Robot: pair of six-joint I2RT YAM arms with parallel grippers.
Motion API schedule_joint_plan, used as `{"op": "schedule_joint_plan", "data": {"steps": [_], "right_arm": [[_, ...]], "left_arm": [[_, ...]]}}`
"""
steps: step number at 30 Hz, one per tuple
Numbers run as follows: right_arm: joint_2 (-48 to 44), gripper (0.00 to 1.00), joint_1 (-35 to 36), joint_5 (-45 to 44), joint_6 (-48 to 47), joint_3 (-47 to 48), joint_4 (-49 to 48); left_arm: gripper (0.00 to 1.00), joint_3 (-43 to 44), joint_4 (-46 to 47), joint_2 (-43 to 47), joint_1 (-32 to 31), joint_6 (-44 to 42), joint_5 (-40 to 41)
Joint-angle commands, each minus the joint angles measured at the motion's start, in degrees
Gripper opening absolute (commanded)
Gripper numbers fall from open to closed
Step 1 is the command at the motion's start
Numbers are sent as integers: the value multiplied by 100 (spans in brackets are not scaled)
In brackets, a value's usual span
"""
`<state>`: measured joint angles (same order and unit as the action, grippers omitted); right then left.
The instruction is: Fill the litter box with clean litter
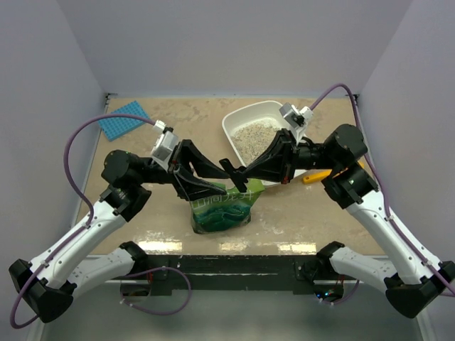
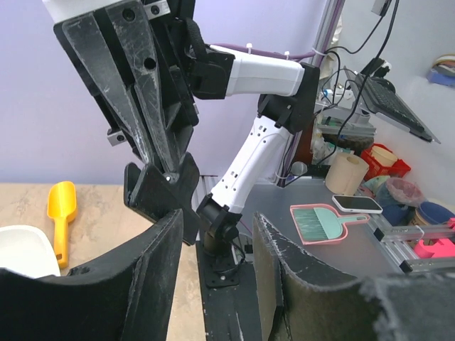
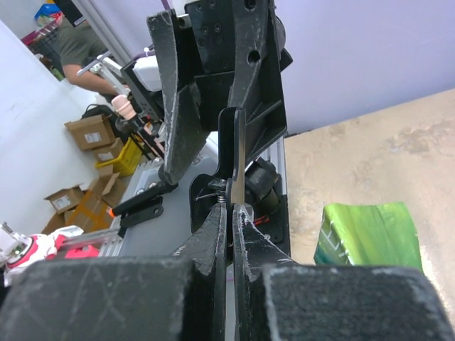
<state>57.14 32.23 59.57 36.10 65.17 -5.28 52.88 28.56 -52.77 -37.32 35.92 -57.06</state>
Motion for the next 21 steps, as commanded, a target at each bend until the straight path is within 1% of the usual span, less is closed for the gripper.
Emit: {"op": "schedule_joint_plan", "data": {"steps": [1,6,13,21], "right_arm": [[-116,0,91,-130,64,304,-404],[-169,0,91,-270,-164,523,-70],[-221,0,126,-209,-68,453,-175],[-151,0,354,-437,29,154,-412]], "left_arm": [[48,187,-25,-40,-30,-94,10],[45,187,-280,-14,-30,-208,63],[41,214,-816,-40,-30,-568,283],[41,258,-579,-145,-30,-472,265]]}}
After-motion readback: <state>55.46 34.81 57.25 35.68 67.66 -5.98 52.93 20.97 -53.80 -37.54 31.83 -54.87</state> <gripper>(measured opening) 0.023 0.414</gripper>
